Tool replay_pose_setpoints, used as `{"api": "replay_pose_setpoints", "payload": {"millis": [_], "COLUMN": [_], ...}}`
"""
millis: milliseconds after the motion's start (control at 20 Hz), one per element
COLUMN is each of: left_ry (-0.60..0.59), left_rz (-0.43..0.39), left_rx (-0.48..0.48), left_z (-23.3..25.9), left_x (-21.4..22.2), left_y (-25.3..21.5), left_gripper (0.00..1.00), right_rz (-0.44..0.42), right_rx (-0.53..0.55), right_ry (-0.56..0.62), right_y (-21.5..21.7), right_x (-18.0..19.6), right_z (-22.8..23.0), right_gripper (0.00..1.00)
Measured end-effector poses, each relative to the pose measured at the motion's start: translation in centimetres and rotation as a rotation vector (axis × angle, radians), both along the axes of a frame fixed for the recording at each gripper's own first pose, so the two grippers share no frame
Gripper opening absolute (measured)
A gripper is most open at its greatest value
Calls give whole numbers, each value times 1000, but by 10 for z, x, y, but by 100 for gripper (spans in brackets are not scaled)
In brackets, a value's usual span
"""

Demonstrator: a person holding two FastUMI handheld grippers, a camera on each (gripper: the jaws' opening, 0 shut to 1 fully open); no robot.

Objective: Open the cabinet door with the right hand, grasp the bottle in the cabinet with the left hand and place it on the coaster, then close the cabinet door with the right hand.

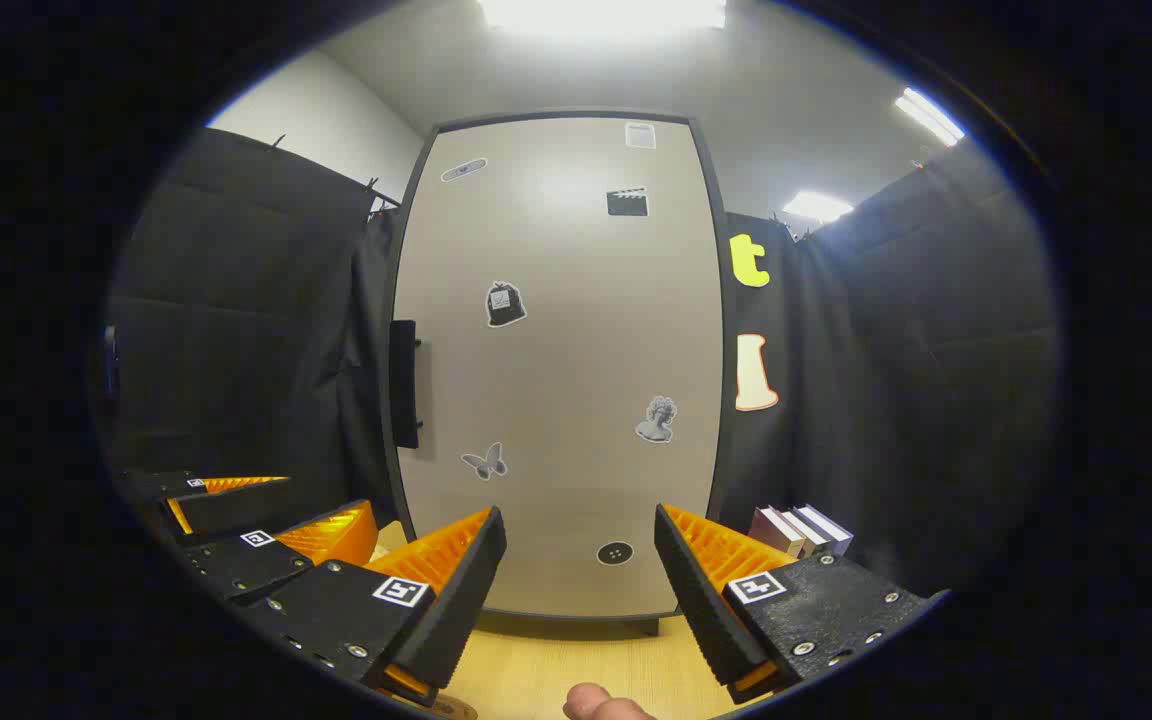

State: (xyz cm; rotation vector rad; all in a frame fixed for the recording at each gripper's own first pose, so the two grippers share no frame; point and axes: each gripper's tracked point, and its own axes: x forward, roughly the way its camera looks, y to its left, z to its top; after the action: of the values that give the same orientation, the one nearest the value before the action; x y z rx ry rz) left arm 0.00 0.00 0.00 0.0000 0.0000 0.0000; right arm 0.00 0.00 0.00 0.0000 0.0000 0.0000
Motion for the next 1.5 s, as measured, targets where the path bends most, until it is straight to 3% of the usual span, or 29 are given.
{"api": "replay_pose_setpoints", "payload": {"millis": [350, 450, 1000, 1500], "left_ry": [-20, -31, -12, -19], "left_rz": [29, 22, -3, -5], "left_rx": [-12, -19, -64, -30], "left_z": [5, 9, 10, 14], "left_x": [1, 0, 8, 14], "left_y": [16, 15, 16, 25], "left_gripper": [85, 89, 87, 87], "right_rz": [-36, -43, -20, -7], "right_rx": [16, 28, 26, 37], "right_ry": [9, 16, 27, 22], "right_y": [-17, -19, -8, 3], "right_x": [-6, -8, -9, 6], "right_z": [-1, -1, -2, 4], "right_gripper": [94, 94, 94, 94]}}
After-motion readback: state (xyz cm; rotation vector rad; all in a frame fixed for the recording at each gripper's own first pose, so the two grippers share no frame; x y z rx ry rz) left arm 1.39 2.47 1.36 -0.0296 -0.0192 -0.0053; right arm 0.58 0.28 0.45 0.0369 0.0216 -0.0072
